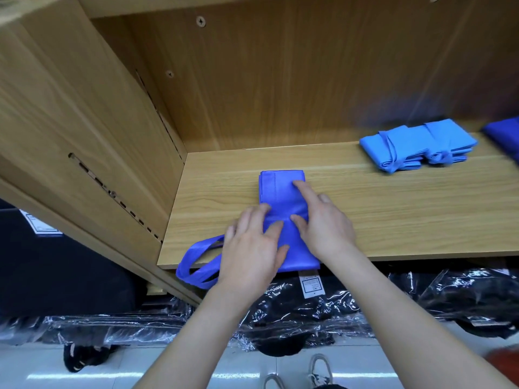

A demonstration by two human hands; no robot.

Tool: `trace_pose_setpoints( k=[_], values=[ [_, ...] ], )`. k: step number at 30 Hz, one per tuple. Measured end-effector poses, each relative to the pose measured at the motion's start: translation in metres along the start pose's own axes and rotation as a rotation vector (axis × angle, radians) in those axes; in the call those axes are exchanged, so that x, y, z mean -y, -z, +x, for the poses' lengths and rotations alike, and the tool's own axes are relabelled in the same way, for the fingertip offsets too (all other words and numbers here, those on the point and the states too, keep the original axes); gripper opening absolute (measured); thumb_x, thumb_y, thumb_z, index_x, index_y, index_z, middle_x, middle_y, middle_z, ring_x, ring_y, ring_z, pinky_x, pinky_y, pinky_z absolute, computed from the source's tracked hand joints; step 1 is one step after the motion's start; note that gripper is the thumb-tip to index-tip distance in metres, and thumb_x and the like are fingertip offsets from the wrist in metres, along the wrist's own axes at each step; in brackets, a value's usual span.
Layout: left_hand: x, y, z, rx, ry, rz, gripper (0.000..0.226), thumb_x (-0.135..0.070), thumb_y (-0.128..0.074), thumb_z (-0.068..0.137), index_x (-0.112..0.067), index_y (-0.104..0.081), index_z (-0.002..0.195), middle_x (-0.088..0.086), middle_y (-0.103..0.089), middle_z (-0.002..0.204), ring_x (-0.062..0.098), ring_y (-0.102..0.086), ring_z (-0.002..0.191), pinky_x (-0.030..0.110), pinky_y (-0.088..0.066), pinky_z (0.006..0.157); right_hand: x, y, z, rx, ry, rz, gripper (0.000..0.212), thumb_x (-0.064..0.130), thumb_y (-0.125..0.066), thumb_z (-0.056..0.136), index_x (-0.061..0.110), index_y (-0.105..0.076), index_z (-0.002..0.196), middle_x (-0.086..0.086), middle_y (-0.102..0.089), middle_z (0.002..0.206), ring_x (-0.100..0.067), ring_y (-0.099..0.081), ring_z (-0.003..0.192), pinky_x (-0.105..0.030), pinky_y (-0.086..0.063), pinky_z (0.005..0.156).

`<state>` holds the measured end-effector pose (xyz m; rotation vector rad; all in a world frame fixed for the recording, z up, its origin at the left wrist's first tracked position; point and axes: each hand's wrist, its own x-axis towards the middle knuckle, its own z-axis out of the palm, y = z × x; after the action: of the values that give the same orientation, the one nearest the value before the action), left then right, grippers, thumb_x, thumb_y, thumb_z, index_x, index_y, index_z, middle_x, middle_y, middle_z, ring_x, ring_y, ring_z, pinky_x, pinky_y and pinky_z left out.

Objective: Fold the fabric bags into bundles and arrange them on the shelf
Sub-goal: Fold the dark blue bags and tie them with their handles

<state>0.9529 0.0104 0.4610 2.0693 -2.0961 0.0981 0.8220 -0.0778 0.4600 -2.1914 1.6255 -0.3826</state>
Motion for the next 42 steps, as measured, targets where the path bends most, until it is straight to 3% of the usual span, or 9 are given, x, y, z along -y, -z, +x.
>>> trace_pose_setpoints(
  k=[4,8,12,18,22,29,34,37,42],
  values=[
    [0.013,-0.005,-0.012,0.359,-0.137,-0.038,0.091,-0.058,-0.058,0.087,-0.025,-0.008,0.156,-0.006,0.008,0.162,0.013,0.009,0.150,0.036,-0.003,0.122,-0.005,-0.009,0.000,-0.158,0.104,-0.011,0.044,0.025,-0.064,0.088,0.035,-0.052,0.129,-0.002,-0.037,0.125,-0.025,-0.043,0.112,-0.036,-0.043,0.084],
    [0.015,-0.004,-0.008,0.243,-0.158,-0.071,0.072,-0.035,-0.058,0.093,-0.025,-0.021,0.154,-0.003,-0.011,0.163,0.015,-0.013,0.149,0.037,-0.024,0.119,-0.021,-0.019,0.001,-0.154,0.422,0.077,0.023,0.021,-0.059,0.087,0.020,-0.071,0.106,-0.001,-0.059,0.118,-0.026,-0.055,0.108,-0.043,-0.051,0.086],
    [0.024,0.009,0.000,0.240,-0.138,-0.224,0.061,-0.022,-0.055,0.093,-0.033,-0.033,0.149,-0.009,-0.030,0.157,0.008,-0.027,0.144,0.023,-0.022,0.116,-0.042,0.001,-0.008,0.187,0.448,0.305,0.071,0.072,-0.029,0.090,0.021,-0.067,0.122,0.010,-0.060,0.132,-0.003,-0.047,0.130,-0.025,-0.034,0.111],
    [0.038,0.029,0.009,0.329,0.002,-0.501,0.023,-0.033,-0.063,0.089,-0.037,-0.062,0.112,-0.009,-0.070,0.087,0.016,-0.062,0.084,0.036,-0.049,0.082,-0.047,0.022,-0.017,0.457,0.276,0.591,0.077,0.092,-0.041,0.067,0.042,-0.054,0.124,0.019,-0.060,0.129,0.007,-0.050,0.123,-0.014,-0.035,0.104],
    [0.041,0.030,0.018,0.229,0.117,-0.727,0.021,-0.046,-0.065,0.084,-0.029,-0.057,0.094,-0.006,-0.065,0.077,0.016,-0.059,0.075,0.038,-0.049,0.078,-0.045,0.018,-0.018,0.381,0.225,0.631,0.073,0.061,-0.074,0.073,0.038,-0.047,0.136,0.010,-0.064,0.128,0.000,-0.060,0.114,-0.029,-0.044,0.104],
    [0.027,0.020,0.031,0.018,0.277,-0.593,0.039,-0.043,-0.065,0.088,-0.024,-0.044,0.116,-0.003,-0.065,0.083,0.024,-0.060,0.080,0.036,-0.046,0.072,-0.022,-0.005,-0.026,-0.183,0.127,0.493,0.056,0.026,-0.069,0.089,0.023,-0.047,0.141,0.009,-0.061,0.101,-0.001,-0.065,0.074,-0.027,-0.049,0.080],
    [0.028,0.024,0.040,0.080,0.182,-0.336,0.056,-0.050,-0.054,0.094,-0.029,-0.033,0.141,-0.005,-0.052,0.065,0.031,-0.060,0.079,0.038,-0.045,0.070,-0.009,-0.010,-0.020,-0.128,0.115,0.368,0.051,0.024,-0.056,0.096,0.015,-0.043,0.144,-0.006,-0.058,0.127,-0.026,-0.061,0.103,-0.029,-0.043,0.089],
    [0.032,0.026,0.048,0.142,0.135,-0.189,0.066,-0.056,-0.049,0.093,-0.030,-0.026,0.149,-0.001,-0.063,0.096,0.030,-0.055,0.107,0.038,-0.044,0.083,-0.007,-0.005,-0.014,-0.053,0.046,0.408,0.051,0.019,-0.055,0.095,0.022,-0.043,0.144,-0.007,-0.067,0.113,-0.029,-0.059,0.105,-0.024,-0.037,0.079],
    [0.038,0.027,0.070,0.389,0.141,-0.302,0.044,-0.055,-0.063,0.086,-0.028,-0.059,0.121,-0.003,-0.068,0.109,0.024,-0.059,0.103,0.036,-0.046,0.088,0.002,-0.005,-0.014,0.030,0.048,0.373,0.056,0.012,-0.046,0.096,0.025,-0.035,0.149,0.015,-0.054,0.099,-0.022,-0.034,0.127,-0.021,-0.028,0.099]
  ],
)
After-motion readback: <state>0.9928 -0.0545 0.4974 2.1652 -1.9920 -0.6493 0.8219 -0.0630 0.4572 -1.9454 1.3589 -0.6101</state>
